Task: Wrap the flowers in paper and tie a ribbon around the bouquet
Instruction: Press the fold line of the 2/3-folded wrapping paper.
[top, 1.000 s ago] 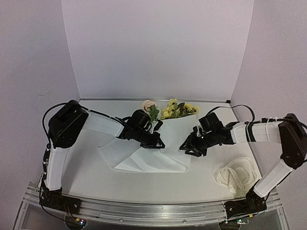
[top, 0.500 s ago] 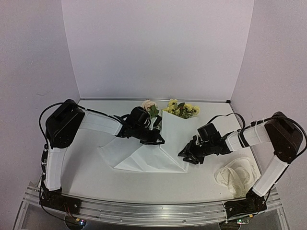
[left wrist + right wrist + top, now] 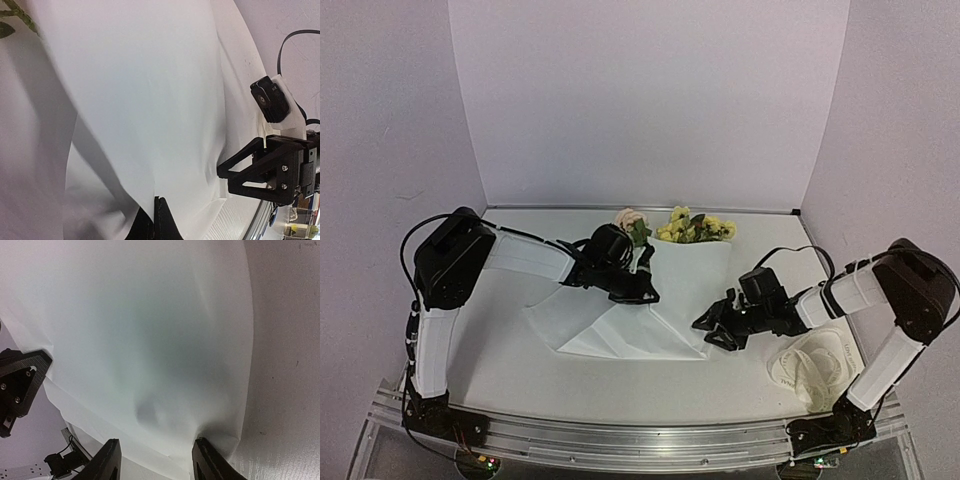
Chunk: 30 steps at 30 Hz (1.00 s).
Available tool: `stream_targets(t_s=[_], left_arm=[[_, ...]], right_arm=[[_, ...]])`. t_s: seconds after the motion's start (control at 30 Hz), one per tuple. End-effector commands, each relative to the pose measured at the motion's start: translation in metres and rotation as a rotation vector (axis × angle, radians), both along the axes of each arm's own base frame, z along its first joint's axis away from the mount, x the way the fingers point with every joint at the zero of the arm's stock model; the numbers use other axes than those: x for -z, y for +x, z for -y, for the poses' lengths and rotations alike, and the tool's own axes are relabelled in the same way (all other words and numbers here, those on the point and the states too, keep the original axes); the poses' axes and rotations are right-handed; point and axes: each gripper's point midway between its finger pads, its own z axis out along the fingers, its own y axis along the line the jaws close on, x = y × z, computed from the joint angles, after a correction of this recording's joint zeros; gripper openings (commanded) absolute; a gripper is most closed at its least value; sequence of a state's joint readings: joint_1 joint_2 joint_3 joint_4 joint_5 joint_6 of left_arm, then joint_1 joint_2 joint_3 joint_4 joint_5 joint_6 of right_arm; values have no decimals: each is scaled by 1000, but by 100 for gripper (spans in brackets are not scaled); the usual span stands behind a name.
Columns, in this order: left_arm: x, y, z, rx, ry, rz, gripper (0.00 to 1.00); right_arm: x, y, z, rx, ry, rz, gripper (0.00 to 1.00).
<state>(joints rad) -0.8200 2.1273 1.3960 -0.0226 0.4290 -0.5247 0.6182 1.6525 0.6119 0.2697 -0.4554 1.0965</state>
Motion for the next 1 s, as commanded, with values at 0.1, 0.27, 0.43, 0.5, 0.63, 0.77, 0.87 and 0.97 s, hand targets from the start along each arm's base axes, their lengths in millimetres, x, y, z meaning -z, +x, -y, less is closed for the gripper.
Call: stream_targets(t_s=[0.1, 0.27, 0.43, 0.5, 0.63, 0.77, 0.87, 0.97], left_arm=[[-35, 5, -7, -37, -18, 52, 0], [-36, 4, -9, -44, -12, 43, 0], [-32, 2, -11, -59, -8, 26, 0], [-27, 2, -12, -63, -2, 17, 0], [-21, 1, -14, -69, 8, 6, 0], [-15, 1, -15, -73, 22, -2, 0], [-11, 3, -16, -86, 36, -5, 0], [-10, 5, -18, -102, 47, -5, 0]], right_arm=[[-7, -5, 4, 24, 31, 21, 54], [-26, -2, -3, 15, 81, 47, 59], [-34, -3, -10, 8, 123, 49, 60], [-32, -6, -13, 4, 130, 43, 61], [-20, -14, -15, 10, 152, 20, 61], [0, -22, -10, 31, 151, -15, 60], [14, -29, -4, 42, 139, -41, 60], [24, -33, 1, 53, 122, -55, 60]])
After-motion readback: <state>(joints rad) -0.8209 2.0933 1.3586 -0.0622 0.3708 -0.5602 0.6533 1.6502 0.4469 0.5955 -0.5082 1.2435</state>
